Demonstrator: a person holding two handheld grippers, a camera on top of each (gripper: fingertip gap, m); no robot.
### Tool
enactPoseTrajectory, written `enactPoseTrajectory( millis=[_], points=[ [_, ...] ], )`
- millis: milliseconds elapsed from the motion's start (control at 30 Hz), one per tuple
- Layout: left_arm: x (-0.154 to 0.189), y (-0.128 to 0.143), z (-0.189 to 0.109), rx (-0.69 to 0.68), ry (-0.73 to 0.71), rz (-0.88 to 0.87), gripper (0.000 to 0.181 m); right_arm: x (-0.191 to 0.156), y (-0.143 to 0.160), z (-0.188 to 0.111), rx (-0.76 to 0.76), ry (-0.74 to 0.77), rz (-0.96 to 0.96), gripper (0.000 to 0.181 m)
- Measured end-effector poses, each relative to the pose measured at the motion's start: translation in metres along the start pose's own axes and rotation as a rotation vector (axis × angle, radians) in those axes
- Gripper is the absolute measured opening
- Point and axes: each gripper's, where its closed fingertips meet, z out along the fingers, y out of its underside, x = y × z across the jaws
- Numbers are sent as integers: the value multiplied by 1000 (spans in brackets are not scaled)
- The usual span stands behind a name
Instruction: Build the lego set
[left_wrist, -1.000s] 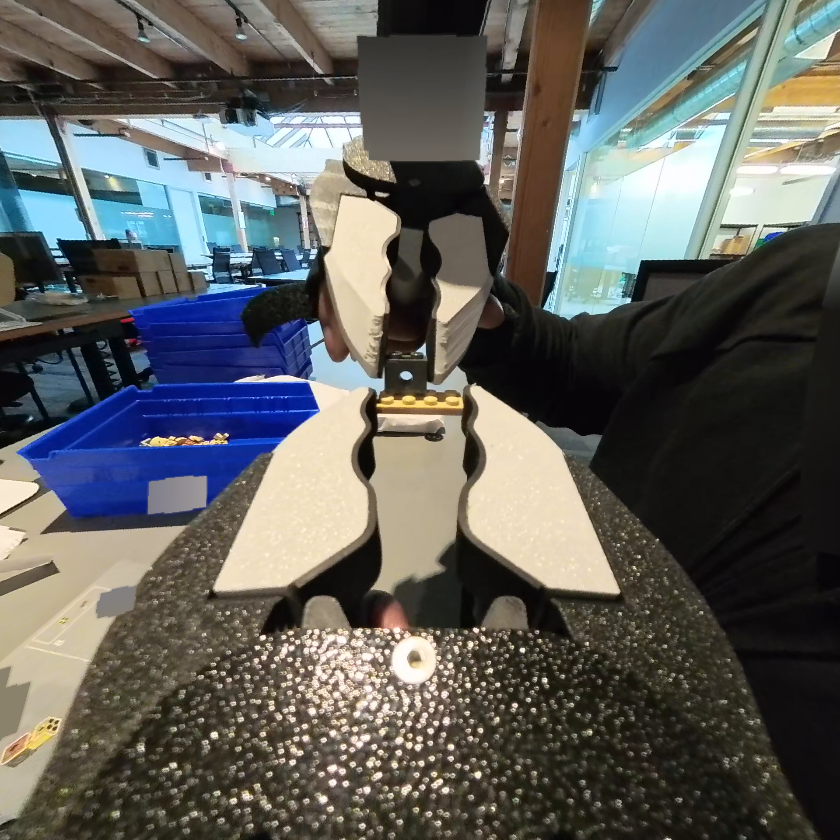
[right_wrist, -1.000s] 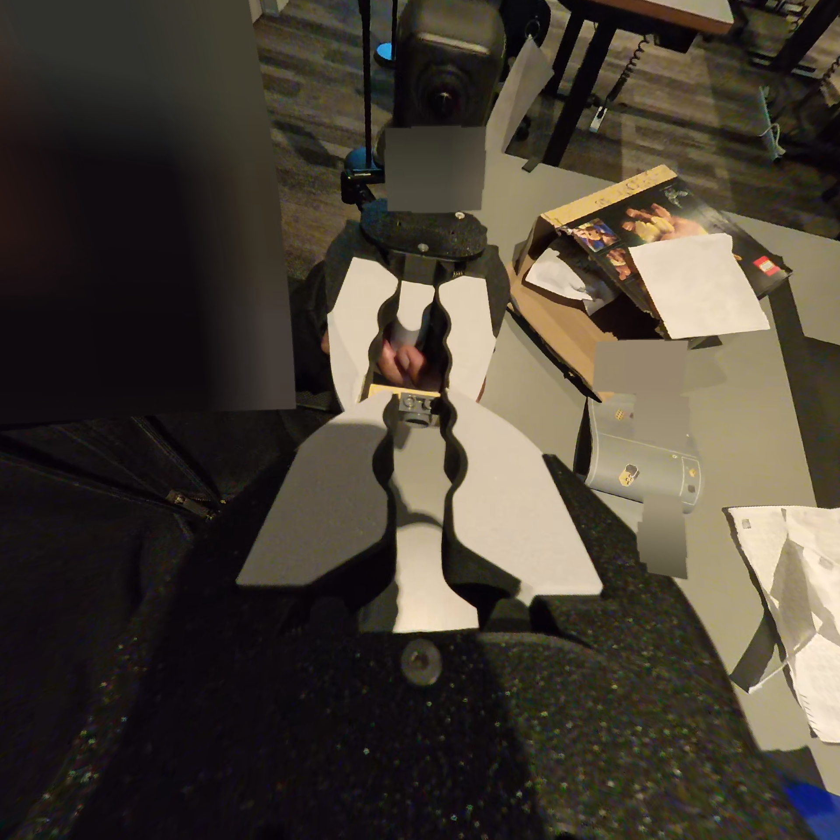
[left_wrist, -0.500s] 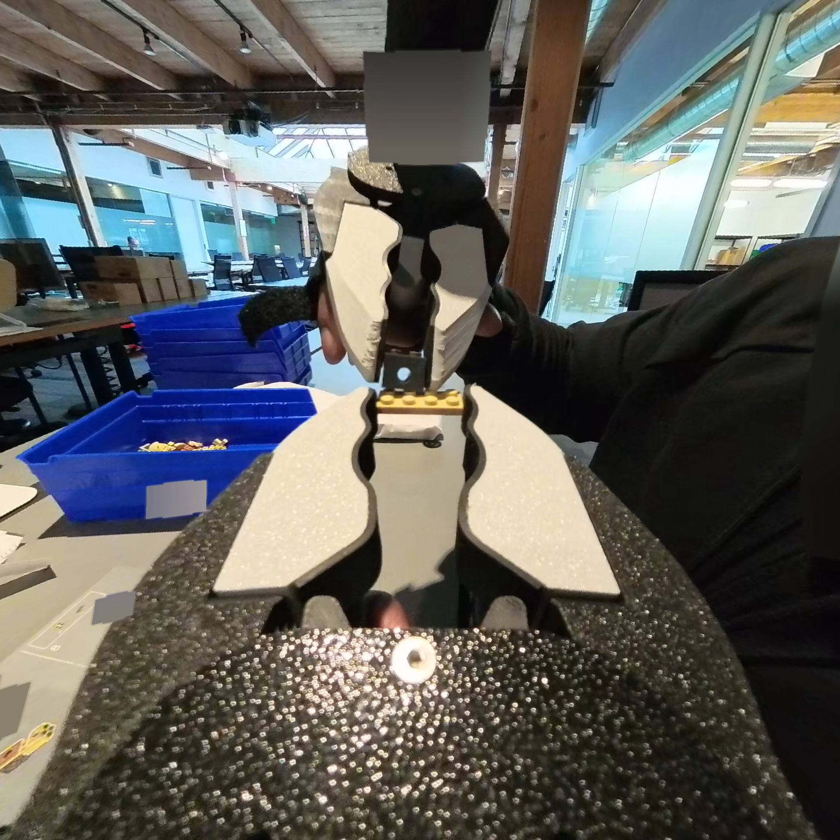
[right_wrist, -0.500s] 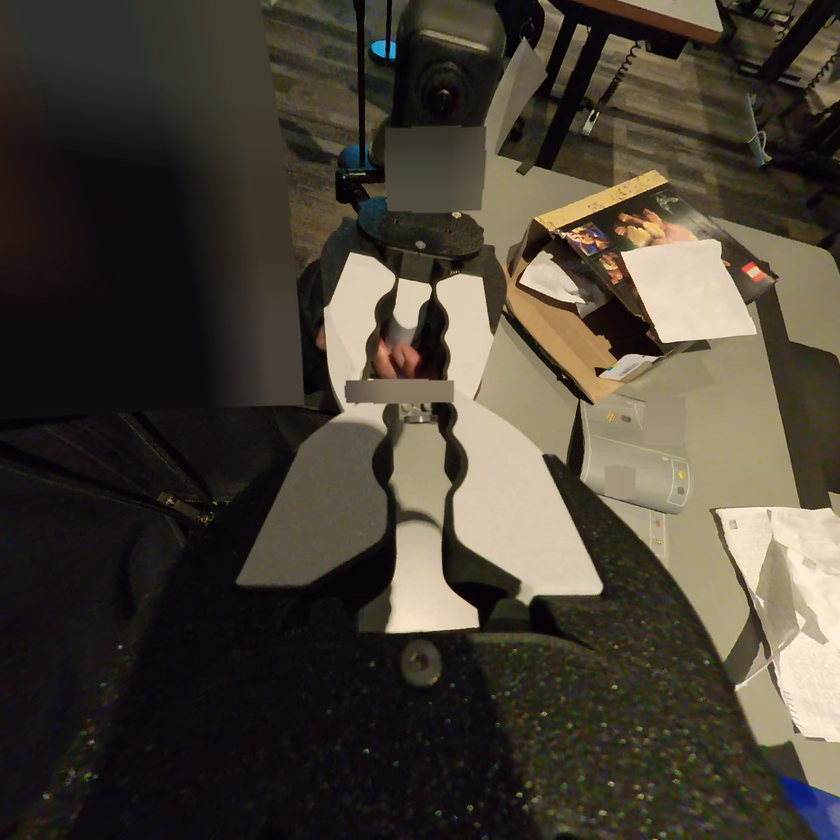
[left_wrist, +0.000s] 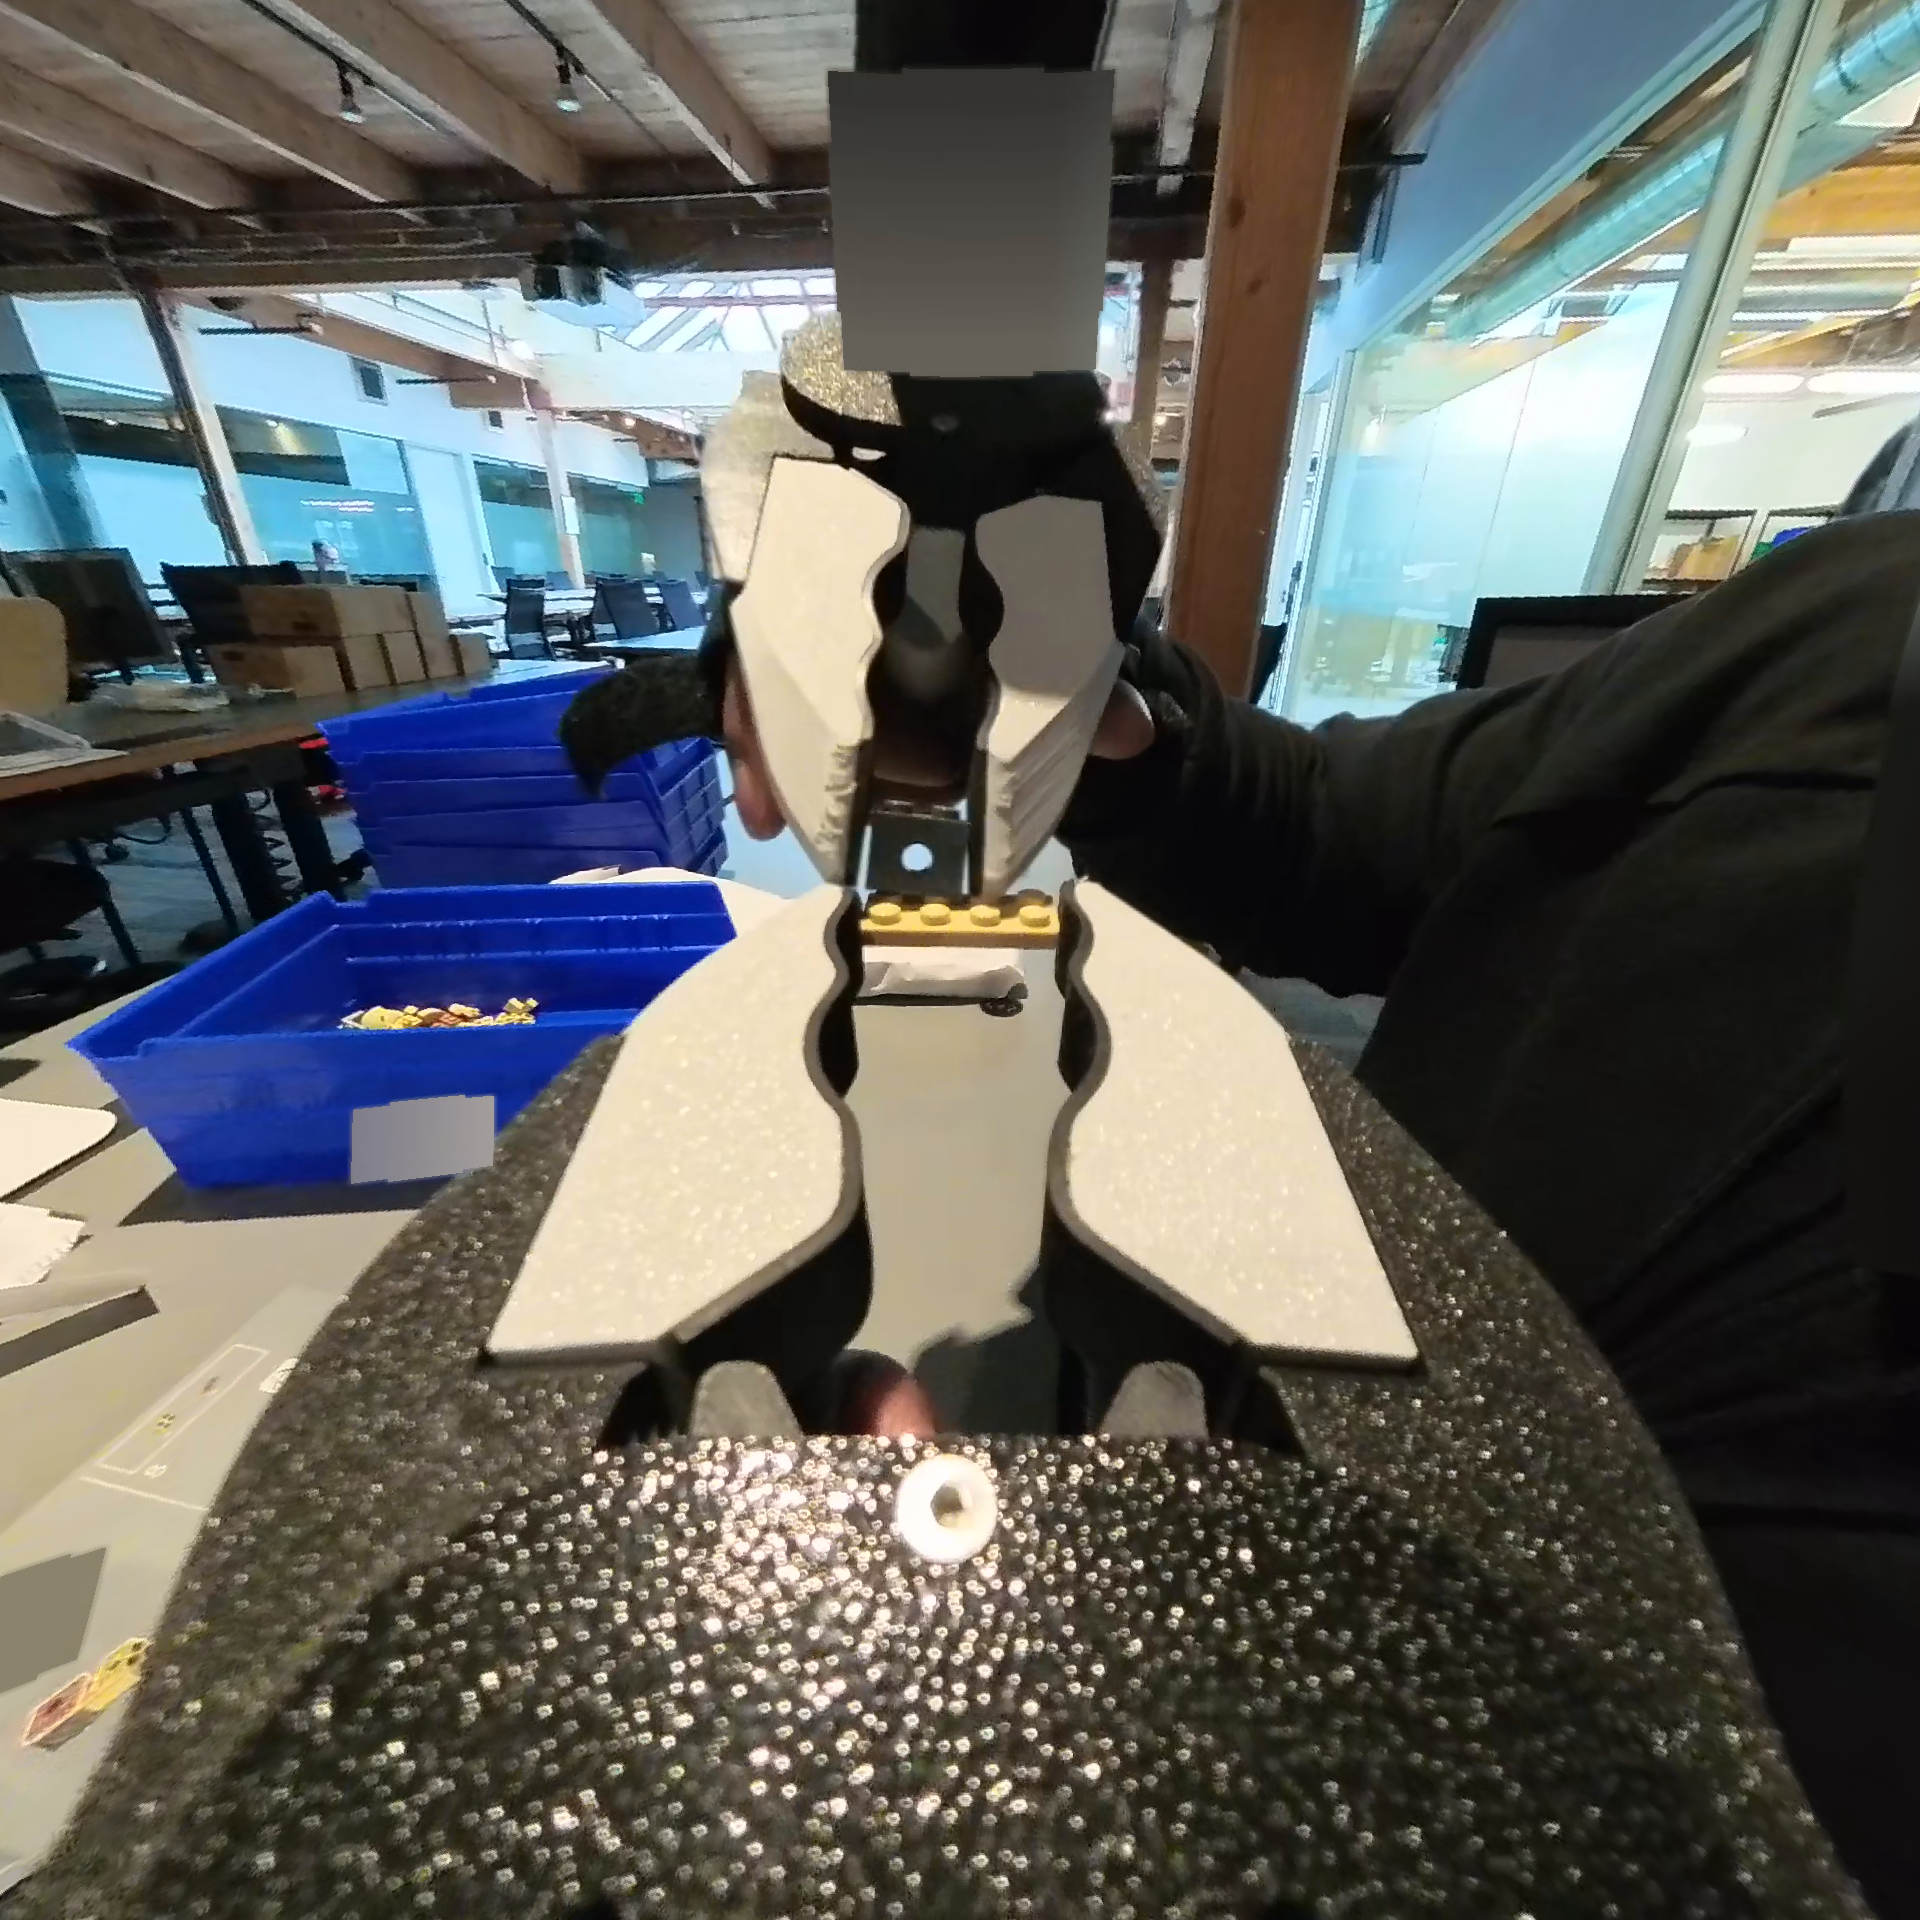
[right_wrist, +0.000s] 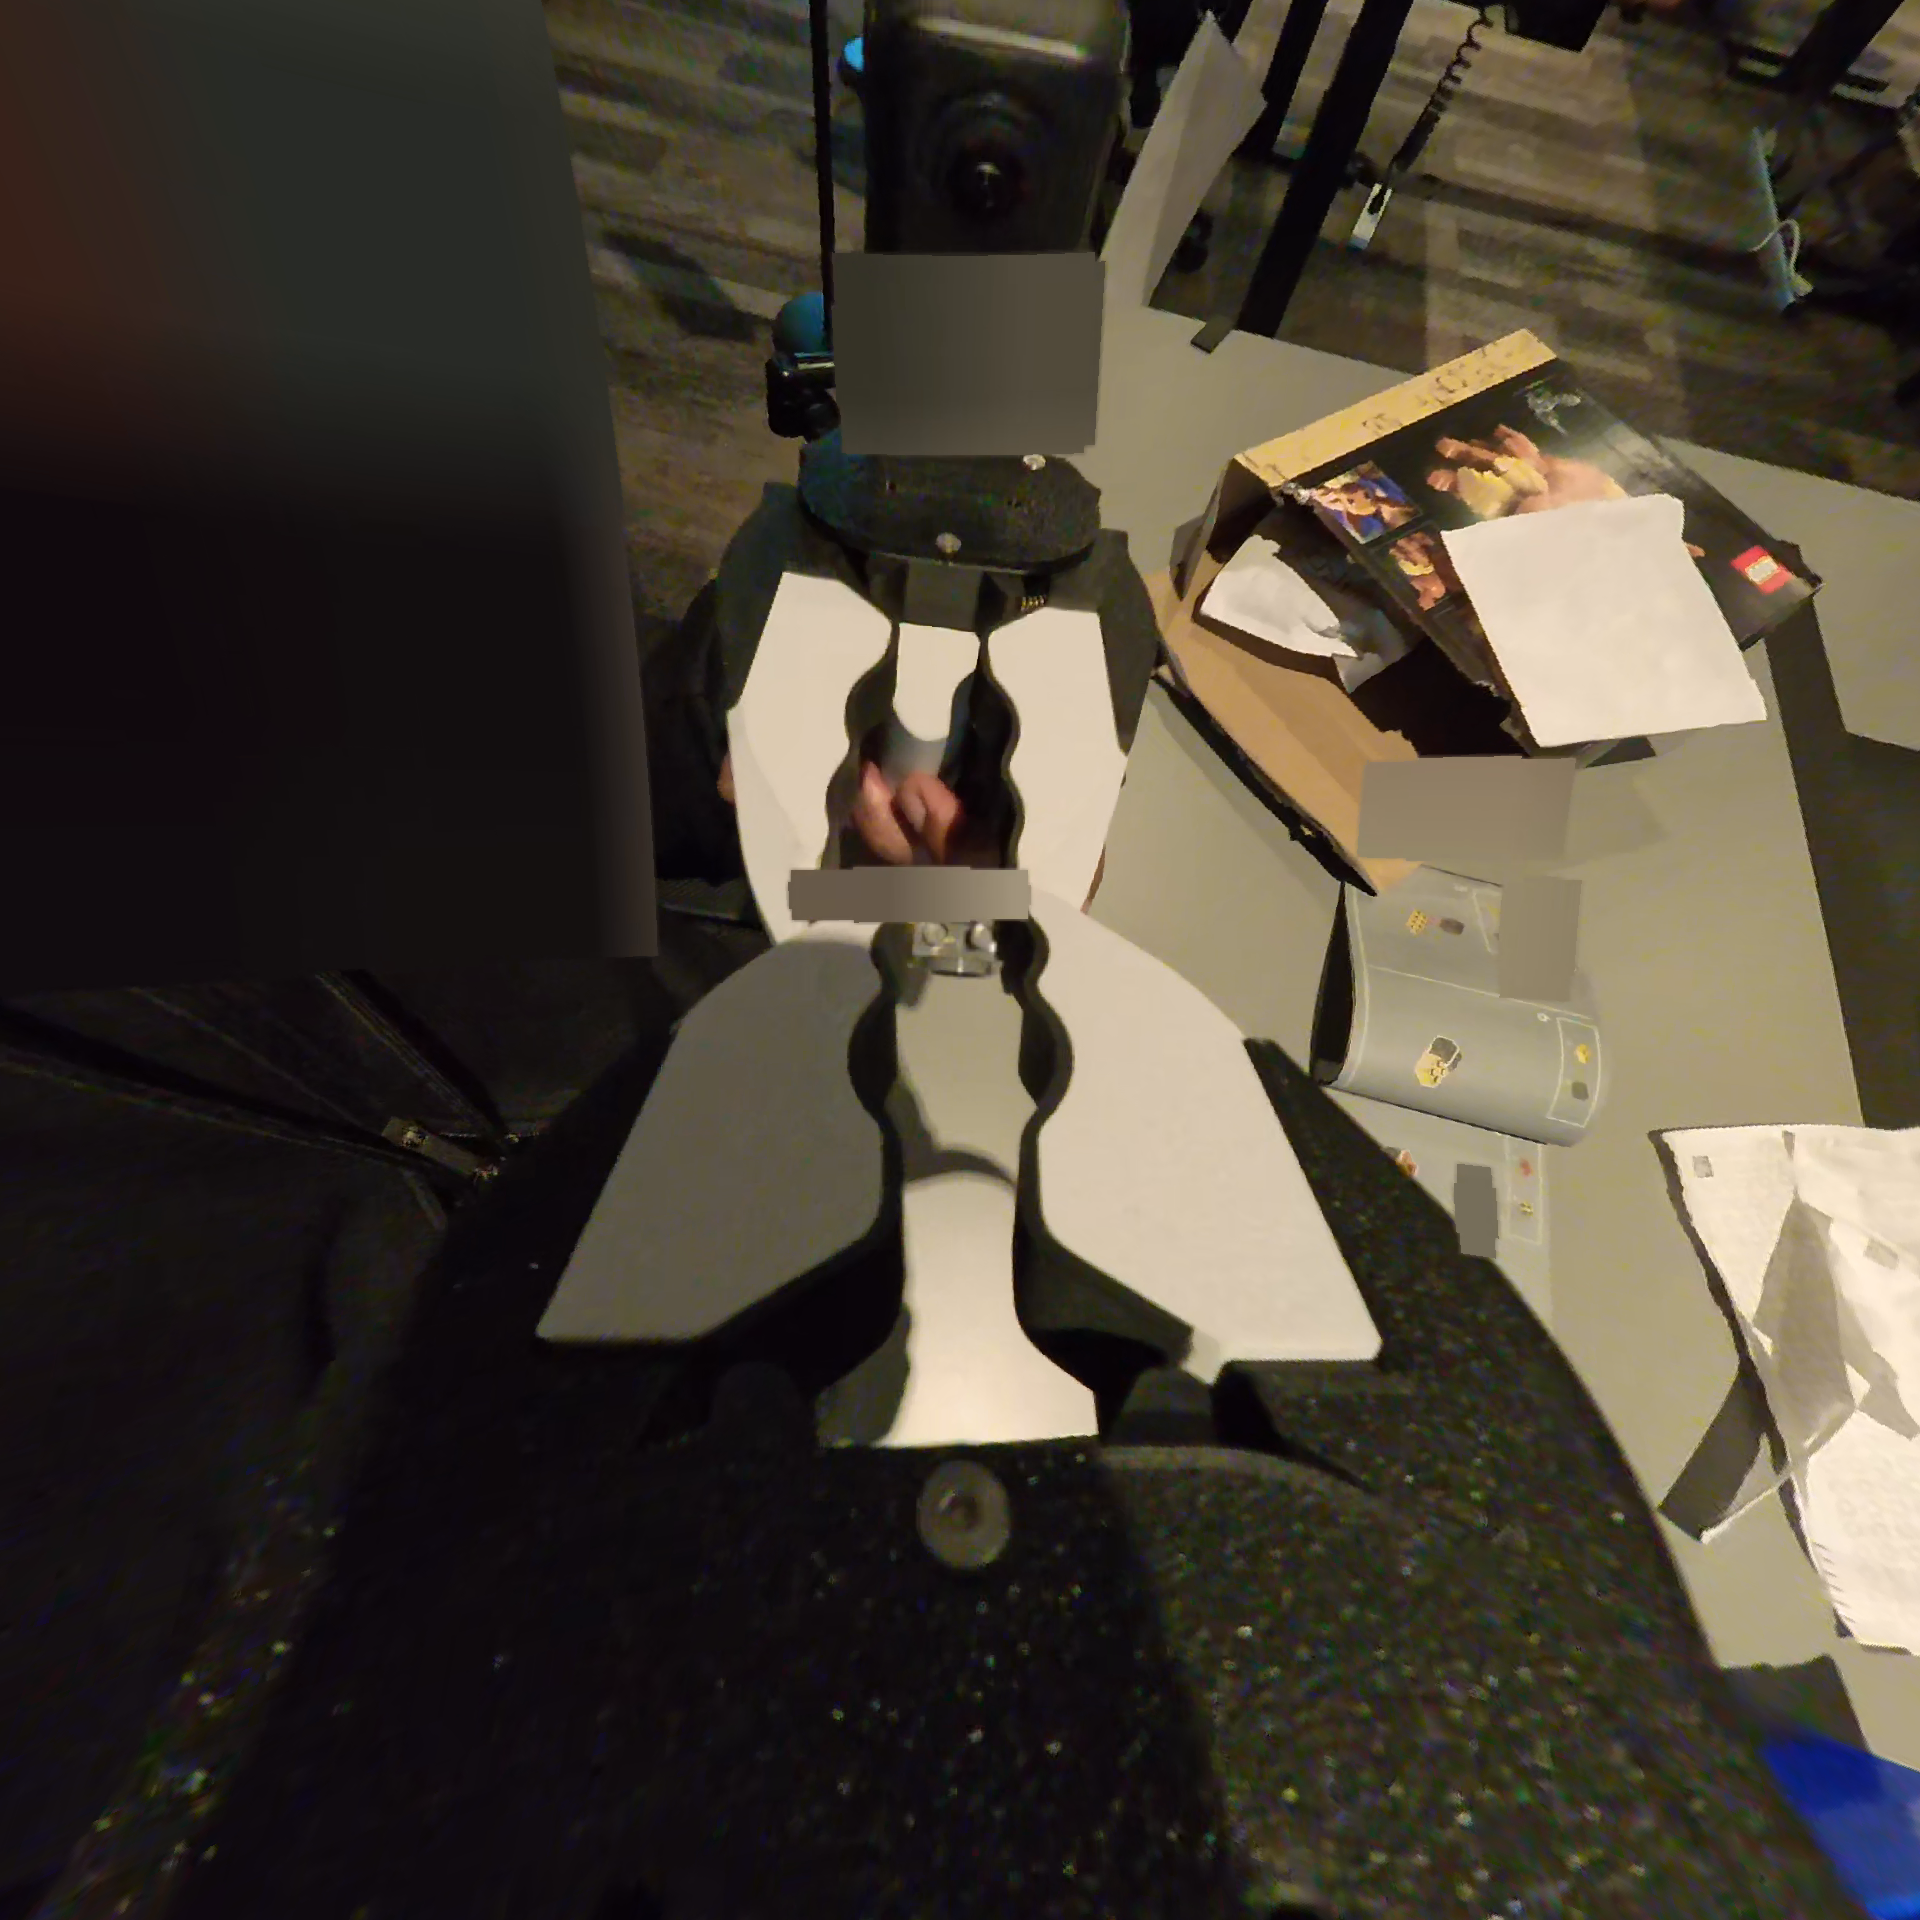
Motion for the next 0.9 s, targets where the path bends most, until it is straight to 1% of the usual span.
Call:
enactPoseTrajectory(
  millis=[367,667,900],
  points=[
    [-2,1,0,13,9,-20,35,3,0,1,-10,14,-8,16],
    [-2,0,2,23,16,-8,35,2,0,-1,27,-17,21,16],
    [-6,2,2,35,17,-21,35,7,2,0,40,16,7,17]
  ],
)
